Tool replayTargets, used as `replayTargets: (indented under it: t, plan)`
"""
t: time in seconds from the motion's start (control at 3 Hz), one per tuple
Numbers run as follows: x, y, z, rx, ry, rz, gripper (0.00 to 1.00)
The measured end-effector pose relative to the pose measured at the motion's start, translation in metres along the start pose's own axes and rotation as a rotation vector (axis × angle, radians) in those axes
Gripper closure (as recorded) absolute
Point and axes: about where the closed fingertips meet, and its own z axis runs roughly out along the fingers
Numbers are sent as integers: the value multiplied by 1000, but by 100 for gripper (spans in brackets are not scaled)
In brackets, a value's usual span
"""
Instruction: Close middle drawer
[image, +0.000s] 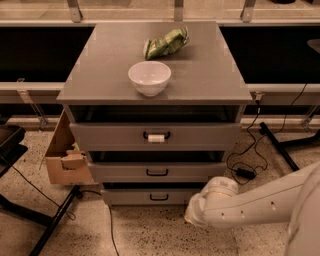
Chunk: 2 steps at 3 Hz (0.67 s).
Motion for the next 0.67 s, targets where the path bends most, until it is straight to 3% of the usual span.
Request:
replayTargets:
  t: [0.33,0.67]
  plan:
    - [40,15,-40,-27,123,-86,100]
    - [86,-8,-89,-3,266,-52,100]
